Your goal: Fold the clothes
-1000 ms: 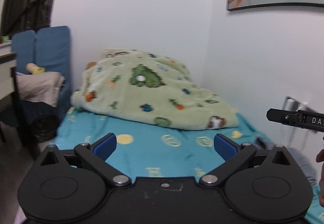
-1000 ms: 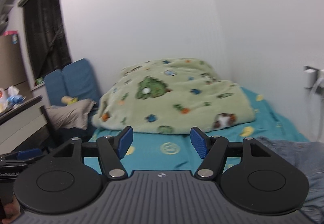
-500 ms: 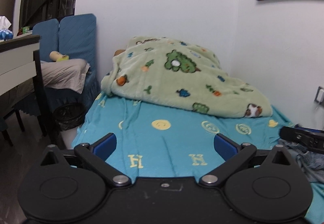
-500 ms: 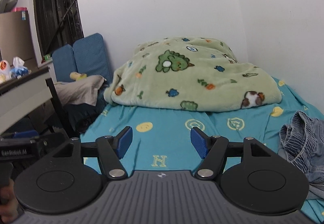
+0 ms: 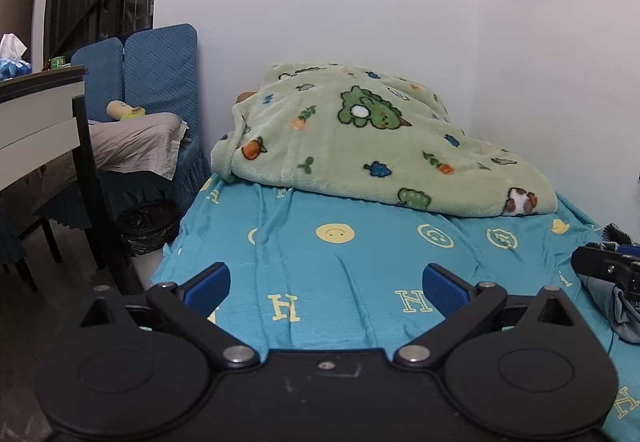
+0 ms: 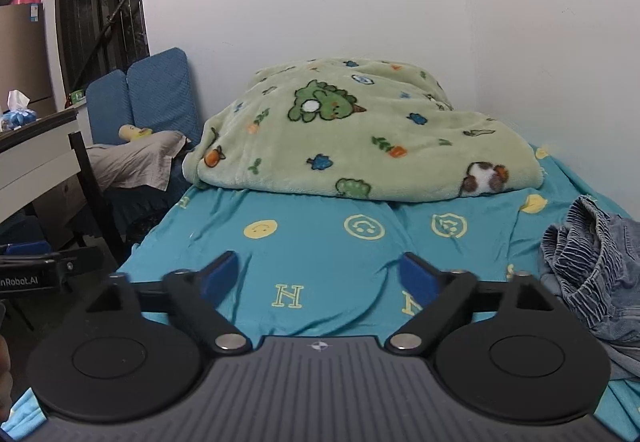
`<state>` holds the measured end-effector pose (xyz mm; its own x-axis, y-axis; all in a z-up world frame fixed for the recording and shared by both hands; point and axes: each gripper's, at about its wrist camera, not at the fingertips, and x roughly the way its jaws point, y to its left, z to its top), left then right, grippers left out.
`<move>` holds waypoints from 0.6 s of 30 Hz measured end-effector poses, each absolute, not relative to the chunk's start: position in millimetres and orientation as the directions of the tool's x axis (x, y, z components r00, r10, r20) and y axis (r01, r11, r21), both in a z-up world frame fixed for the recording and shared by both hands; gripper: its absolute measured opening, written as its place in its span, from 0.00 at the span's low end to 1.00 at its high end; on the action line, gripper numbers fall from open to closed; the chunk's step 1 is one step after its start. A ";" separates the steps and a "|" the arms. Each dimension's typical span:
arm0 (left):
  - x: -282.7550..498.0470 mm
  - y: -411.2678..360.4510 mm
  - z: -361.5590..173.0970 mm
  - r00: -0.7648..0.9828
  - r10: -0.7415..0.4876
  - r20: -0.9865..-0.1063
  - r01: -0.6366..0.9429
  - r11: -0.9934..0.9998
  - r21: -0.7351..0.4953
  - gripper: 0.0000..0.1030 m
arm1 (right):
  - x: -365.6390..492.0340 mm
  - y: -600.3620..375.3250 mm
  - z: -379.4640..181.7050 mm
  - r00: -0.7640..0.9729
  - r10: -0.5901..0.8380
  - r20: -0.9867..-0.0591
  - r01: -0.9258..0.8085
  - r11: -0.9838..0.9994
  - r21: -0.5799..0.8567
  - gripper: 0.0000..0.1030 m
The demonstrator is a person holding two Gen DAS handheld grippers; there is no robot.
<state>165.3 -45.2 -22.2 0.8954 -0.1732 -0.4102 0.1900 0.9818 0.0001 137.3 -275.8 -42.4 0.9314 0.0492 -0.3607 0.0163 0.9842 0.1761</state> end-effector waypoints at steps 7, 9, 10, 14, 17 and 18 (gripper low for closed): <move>161.5 -52.3 -26.9 0.897 -0.192 -0.397 0.209 0.978 -0.002 1.00 | 133.6 -270.1 -43.8 0.942 -0.010 -0.336 0.040 0.996 0.083 1.00; 160.0 -54.7 -27.1 0.902 -0.189 -0.389 0.209 0.978 0.008 1.00 | 134.1 -269.7 -45.0 0.942 -0.015 -0.336 0.041 0.997 0.071 1.00; 159.4 -55.2 -27.1 0.901 -0.192 -0.389 0.210 0.978 0.005 1.00 | 134.5 -269.6 -45.7 0.941 -0.018 -0.337 0.042 0.997 0.065 1.00; 158.0 -55.3 -27.6 0.898 -0.202 -0.390 0.216 0.976 -0.010 1.00 | 135.6 -270.7 -47.7 0.937 -0.011 -0.350 0.041 0.996 0.078 1.00; 158.5 -55.9 -28.6 0.897 -0.198 -0.394 0.213 0.977 -0.006 1.00 | 133.7 -269.8 -48.1 0.936 -0.010 -0.352 0.042 0.996 0.084 1.00; 158.3 -55.5 -28.7 0.897 -0.197 -0.394 0.212 0.977 -0.007 1.00 | 133.5 -269.9 -47.8 0.937 -0.010 -0.350 0.042 0.996 0.084 1.00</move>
<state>158.3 -55.5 -28.7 0.8975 -0.1975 -0.3943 0.2118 0.9773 -0.0074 133.5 -269.9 -47.8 0.9365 -0.0096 -0.3505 0.0417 0.9956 0.0841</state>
